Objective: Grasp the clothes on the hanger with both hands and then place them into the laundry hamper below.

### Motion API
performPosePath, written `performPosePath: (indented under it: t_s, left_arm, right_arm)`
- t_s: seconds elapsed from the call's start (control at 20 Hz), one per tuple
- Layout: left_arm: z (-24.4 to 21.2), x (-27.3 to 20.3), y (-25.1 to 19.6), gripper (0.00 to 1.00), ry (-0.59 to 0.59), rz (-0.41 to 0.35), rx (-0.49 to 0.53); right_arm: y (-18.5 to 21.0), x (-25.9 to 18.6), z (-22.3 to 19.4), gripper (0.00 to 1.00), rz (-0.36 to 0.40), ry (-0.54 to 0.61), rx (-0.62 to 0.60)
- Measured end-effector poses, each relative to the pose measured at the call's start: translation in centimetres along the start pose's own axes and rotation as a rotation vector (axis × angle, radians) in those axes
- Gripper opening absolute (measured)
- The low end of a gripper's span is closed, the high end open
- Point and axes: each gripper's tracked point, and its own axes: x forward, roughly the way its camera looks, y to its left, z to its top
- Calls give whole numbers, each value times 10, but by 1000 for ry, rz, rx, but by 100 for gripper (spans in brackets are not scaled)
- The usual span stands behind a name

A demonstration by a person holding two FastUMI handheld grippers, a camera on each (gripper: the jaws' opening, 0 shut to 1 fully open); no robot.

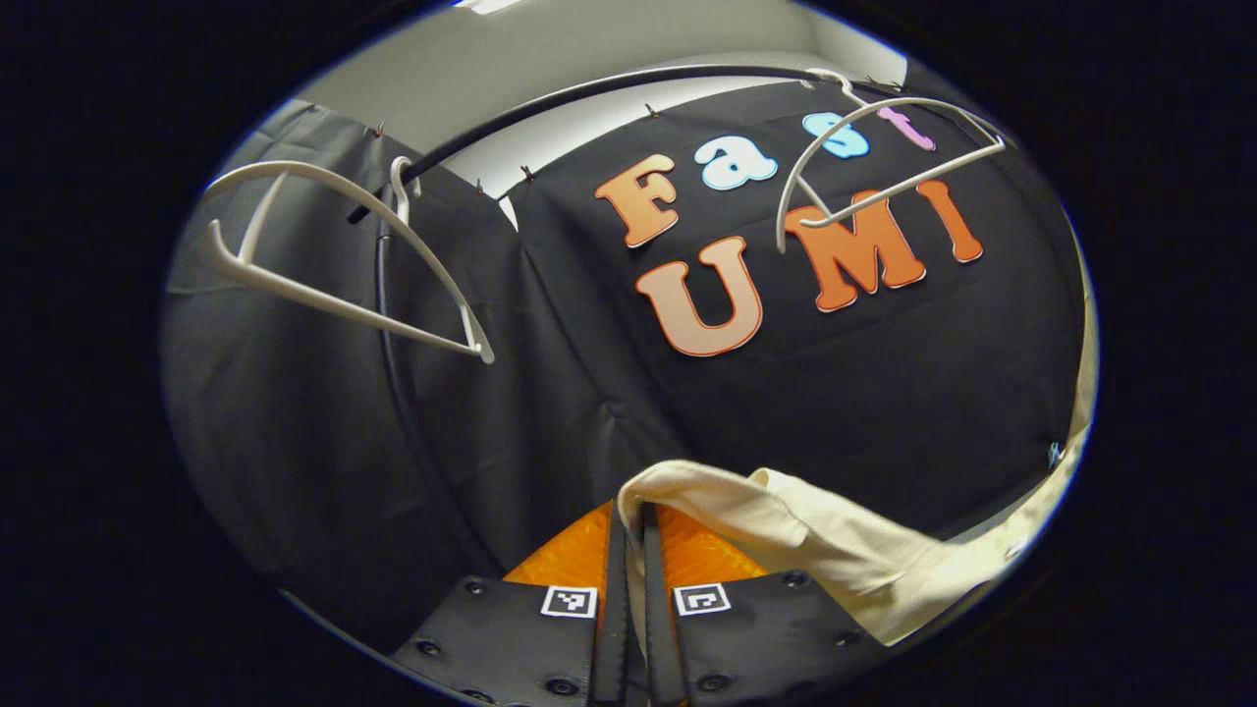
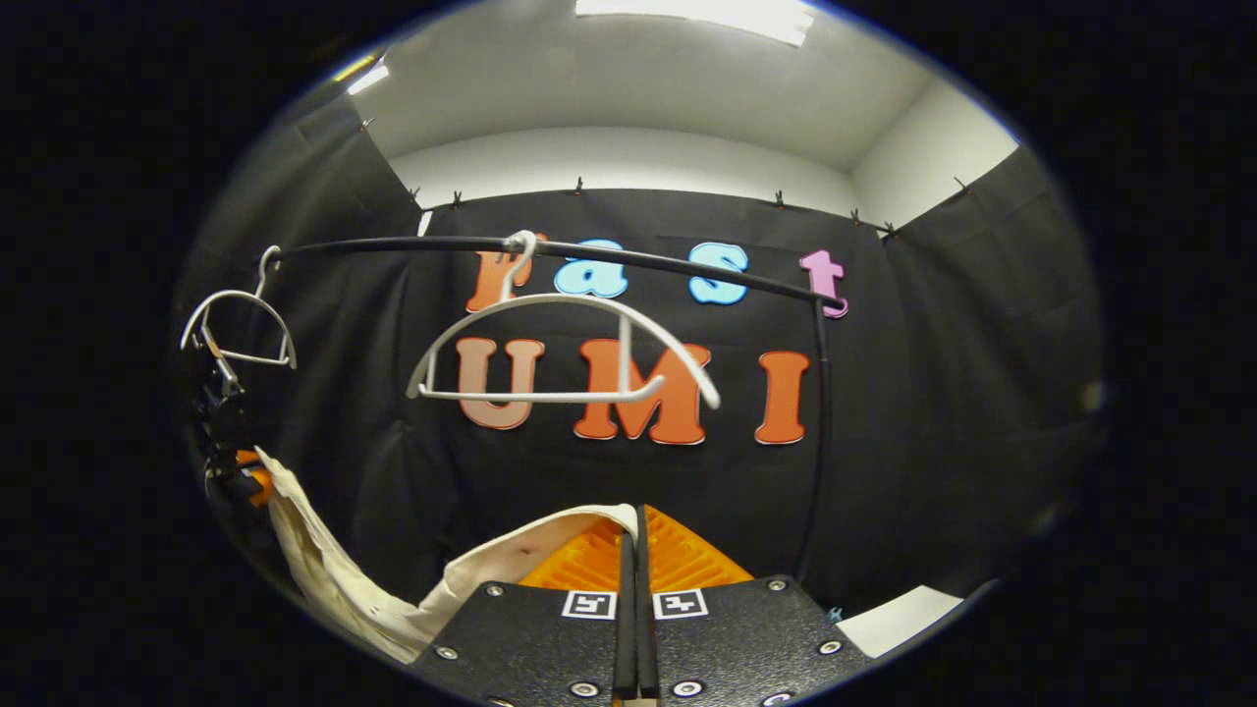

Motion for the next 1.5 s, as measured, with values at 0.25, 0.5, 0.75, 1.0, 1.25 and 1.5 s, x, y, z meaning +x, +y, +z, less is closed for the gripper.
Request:
performPosePath:
  t_s: [0.25,0.5,0.75,1.0,1.25,1.5]
  left_arm:
    - [-31,-41,-63,15,81,-213,-135]
    - [-71,-70,-120,15,234,-424,-244]
    - [-113,-89,-153,20,379,-517,-314]
    - [-178,-110,-179,21,555,-593,-257]
    - [-210,-120,-194,22,689,-616,-254]
    - [-241,-133,-183,22,820,-585,-256]
  right_arm:
    - [60,-2,-45,0,125,96,46]
    - [120,-13,-136,1,212,303,33]
    - [159,-32,-241,2,269,559,106]
    - [164,-47,-307,2,254,735,91]
    - [169,-62,-339,2,239,857,91]
    - [164,-67,-350,11,212,907,110]
